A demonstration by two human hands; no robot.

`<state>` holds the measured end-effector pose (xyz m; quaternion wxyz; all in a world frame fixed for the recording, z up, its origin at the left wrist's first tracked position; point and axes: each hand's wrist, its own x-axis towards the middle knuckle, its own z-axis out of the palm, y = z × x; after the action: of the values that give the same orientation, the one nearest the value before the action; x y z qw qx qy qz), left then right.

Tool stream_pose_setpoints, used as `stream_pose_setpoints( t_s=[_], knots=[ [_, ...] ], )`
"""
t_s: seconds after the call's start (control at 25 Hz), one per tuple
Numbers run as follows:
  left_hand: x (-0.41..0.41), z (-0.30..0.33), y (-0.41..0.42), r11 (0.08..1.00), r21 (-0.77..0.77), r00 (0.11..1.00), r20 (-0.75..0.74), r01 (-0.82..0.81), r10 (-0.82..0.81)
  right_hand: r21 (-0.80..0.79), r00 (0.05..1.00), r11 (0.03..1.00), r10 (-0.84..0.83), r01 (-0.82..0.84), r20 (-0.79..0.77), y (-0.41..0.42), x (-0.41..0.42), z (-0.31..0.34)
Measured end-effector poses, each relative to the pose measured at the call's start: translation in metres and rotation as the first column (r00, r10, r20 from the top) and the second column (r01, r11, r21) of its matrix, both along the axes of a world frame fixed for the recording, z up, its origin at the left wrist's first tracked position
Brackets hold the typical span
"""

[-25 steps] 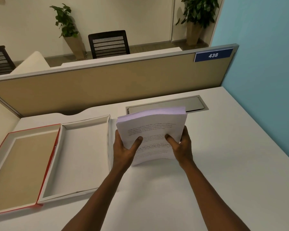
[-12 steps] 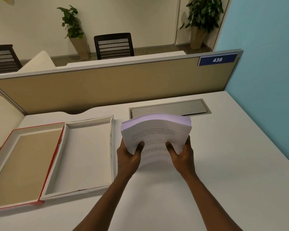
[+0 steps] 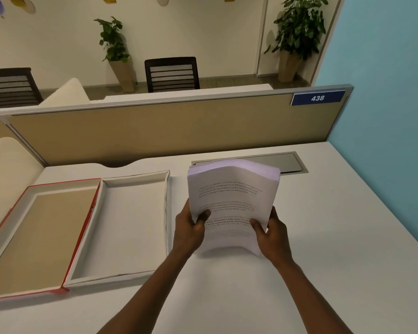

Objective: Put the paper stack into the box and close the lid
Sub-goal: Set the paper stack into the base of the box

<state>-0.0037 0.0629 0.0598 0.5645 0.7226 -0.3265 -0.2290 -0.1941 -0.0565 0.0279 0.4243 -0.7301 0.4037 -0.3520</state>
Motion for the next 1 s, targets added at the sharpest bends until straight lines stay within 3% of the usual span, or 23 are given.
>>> stream_pose_setpoints(
  t_s=[0.08, 0.2, 0.32, 0.44, 0.68, 1.0],
  knots=[
    [0.007, 0.009, 0.002, 1.000, 0.009, 1.000, 0.012, 0.009, -0.009, -0.045, 0.997, 0.997, 0.054, -0.057, -0.060, -0.001, -0.004, 0.013],
    [0.017, 0.025, 0.006, 0.997, 0.036, 0.994, -0.081, -0.072, 0.075, -0.093, 0.976, 0.981, 0.153, -0.168, -0.153, -0.005, -0.003, 0.040],
    [0.023, 0.040, 0.021, 0.990, 0.052, 0.979, -0.153, -0.129, 0.136, -0.068, 0.974, 0.975, 0.205, -0.212, -0.099, -0.001, 0.005, 0.058],
    [0.043, 0.062, 0.043, 0.987, 0.109, 0.964, -0.226, -0.116, 0.139, 0.099, 0.964, 0.959, 0.264, -0.265, 0.024, 0.009, 0.026, 0.068],
    [0.117, 0.092, 0.096, 0.971, 0.235, 0.943, -0.332, 0.041, 0.040, 0.444, 0.945, 0.835, 0.266, -0.325, 0.191, 0.039, 0.094, 0.061],
    [0.197, 0.057, 0.144, 0.975, 0.216, 0.888, -0.433, -0.062, 0.153, 0.641, 0.973, 0.732, 0.168, -0.232, 0.161, 0.081, 0.209, 0.033]
  ],
)
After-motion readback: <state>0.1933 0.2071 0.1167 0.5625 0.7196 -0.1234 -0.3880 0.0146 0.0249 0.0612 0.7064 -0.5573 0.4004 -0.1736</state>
